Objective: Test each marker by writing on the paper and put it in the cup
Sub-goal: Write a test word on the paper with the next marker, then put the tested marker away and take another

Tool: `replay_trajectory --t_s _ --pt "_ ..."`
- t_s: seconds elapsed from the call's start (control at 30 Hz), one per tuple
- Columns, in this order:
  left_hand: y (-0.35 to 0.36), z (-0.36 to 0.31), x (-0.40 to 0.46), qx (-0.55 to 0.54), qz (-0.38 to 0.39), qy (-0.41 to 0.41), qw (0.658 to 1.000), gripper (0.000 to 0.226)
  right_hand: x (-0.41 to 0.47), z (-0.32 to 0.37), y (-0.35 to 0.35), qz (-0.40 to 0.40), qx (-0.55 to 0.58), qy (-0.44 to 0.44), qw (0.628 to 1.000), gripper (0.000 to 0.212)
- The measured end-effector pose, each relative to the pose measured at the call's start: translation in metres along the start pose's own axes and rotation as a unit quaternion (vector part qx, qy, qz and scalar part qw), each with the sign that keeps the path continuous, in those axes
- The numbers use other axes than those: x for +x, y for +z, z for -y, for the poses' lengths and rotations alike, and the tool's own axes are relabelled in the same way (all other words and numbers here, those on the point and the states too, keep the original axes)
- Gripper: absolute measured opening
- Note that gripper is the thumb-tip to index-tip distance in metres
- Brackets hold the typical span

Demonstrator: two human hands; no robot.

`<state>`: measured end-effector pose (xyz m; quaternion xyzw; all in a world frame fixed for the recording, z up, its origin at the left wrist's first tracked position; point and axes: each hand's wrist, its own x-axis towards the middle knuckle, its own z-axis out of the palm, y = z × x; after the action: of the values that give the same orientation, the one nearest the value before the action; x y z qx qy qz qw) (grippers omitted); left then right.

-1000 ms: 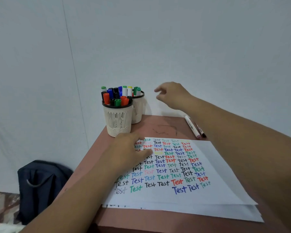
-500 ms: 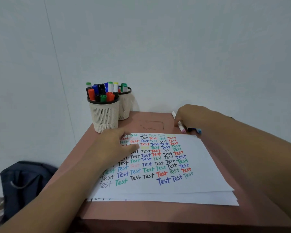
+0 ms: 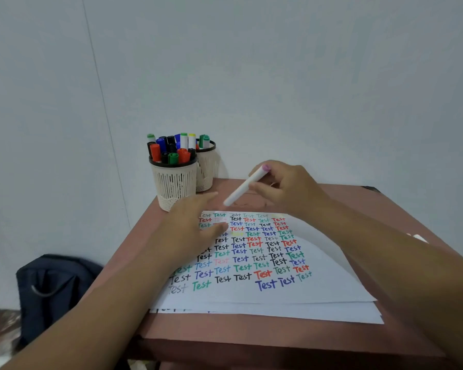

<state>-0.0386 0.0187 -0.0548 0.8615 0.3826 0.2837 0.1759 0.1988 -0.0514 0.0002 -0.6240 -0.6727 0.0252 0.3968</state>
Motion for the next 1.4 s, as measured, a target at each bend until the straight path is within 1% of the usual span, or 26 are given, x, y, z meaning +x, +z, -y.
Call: replay_trajectory --t_s 0.07,0.13,0.2,0.23,0.27,0.4,0.47,0.5,0.53,0.57,0.63,0.67,0.7,0.77,0.87,0.9,0.93,0.97,1.03,1.07,1.17,1.2,1.33,1.4 --pt "0.0 -0.002 -0.002 -0.023 -0.021 0.042 0.999 0.069 -0.008 0.017 0.006 0.005 0.174 0.063 0.983 0.012" --pt "-0.001 -0.004 -0.005 -0.056 -0.029 0.07 0.996 0.06 -0.016 0.03 0.015 0.007 0.268 0.093 0.959 0.011" --pt "-0.003 -0.006 -0.008 -0.079 -0.031 0.083 0.993 0.039 -0.023 0.036 0.022 -0.004 0.312 0.106 0.944 0.011" --pt "-0.004 -0.008 -0.009 -0.078 -0.033 0.088 0.993 0.027 -0.026 0.039 0.026 -0.011 0.323 0.111 0.94 0.01" --pt "-0.006 -0.009 -0.011 -0.073 -0.035 0.087 0.993 0.019 -0.028 0.041 0.028 -0.018 0.331 0.116 0.936 0.01" --pt "-0.011 -0.017 -0.017 -0.042 -0.054 0.074 0.995 0.018 -0.036 0.049 0.034 -0.049 0.374 0.172 0.91 0.011" --pt "-0.013 -0.017 -0.018 -0.063 -0.052 0.055 0.995 0.015 -0.04 0.052 0.035 -0.066 0.385 0.189 0.901 0.012" --pt "-0.014 -0.017 -0.019 -0.071 -0.048 0.047 0.995 0.015 -0.042 0.054 0.033 -0.076 0.382 0.192 0.901 0.011" --pt "-0.014 -0.016 -0.019 -0.074 -0.046 0.04 0.995 0.022 -0.043 0.054 0.032 -0.086 0.377 0.195 0.901 0.01" --pt "-0.014 -0.015 -0.019 -0.078 -0.047 0.036 0.995 0.039 -0.044 0.054 0.029 -0.096 0.376 0.2 0.9 0.009" --pt "-0.012 -0.011 -0.019 -0.092 -0.051 0.036 0.994 0.085 -0.048 0.053 0.019 -0.12 0.387 0.219 0.887 0.01" --pt "-0.011 -0.008 -0.018 -0.099 -0.046 0.033 0.994 0.097 -0.051 0.052 0.012 -0.132 0.396 0.231 0.879 0.011" --pt "-0.01 -0.006 -0.017 -0.107 -0.036 0.033 0.993 0.101 -0.056 0.05 0.004 -0.143 0.407 0.243 0.869 0.012" --pt "-0.008 -0.006 -0.016 -0.103 -0.012 0.036 0.994 0.095 -0.067 0.046 -0.012 -0.153 0.438 0.27 0.844 0.013" --pt "-0.01 -0.015 -0.016 -0.015 0.032 0.023 0.999 0.067 -0.091 0.037 -0.029 -0.141 0.492 0.299 0.805 0.014" --pt "-0.01 -0.017 -0.015 0.004 0.039 0.016 0.999 0.058 -0.099 0.034 -0.031 -0.131 0.502 0.302 0.8 0.014" --pt "-0.011 -0.019 -0.014 0.019 0.044 0.01 0.999 0.053 -0.107 0.032 -0.034 -0.122 0.503 0.3 0.802 0.014" --pt "-0.01 -0.019 -0.013 0.032 0.05 0.006 0.998 0.05 -0.114 0.031 -0.036 -0.114 0.494 0.294 0.81 0.02" --pt "-0.009 -0.018 -0.01 0.049 0.061 -0.001 0.997 0.045 -0.128 0.029 -0.038 -0.102 0.458 0.284 0.836 0.041" --pt "-0.008 -0.018 -0.01 0.052 0.065 -0.003 0.997 0.042 -0.134 0.029 -0.037 -0.094 0.443 0.285 0.845 0.043" --pt "-0.007 -0.016 -0.008 0.052 0.065 -0.005 0.996 0.037 -0.146 0.028 -0.032 -0.081 0.411 0.29 0.86 0.024" --pt "-0.006 -0.016 -0.008 0.056 0.065 -0.005 0.996 0.036 -0.148 0.028 -0.031 -0.087 0.405 0.288 0.863 0.022" --pt "-0.005 -0.018 -0.008 0.078 0.062 -0.003 0.995 0.029 -0.15 0.029 -0.026 -0.104 0.367 0.271 0.884 0.032" --pt "-0.004 -0.017 -0.008 0.079 0.062 -0.002 0.995 0.03 -0.147 0.026 -0.029 -0.099 0.382 0.287 0.873 0.034"
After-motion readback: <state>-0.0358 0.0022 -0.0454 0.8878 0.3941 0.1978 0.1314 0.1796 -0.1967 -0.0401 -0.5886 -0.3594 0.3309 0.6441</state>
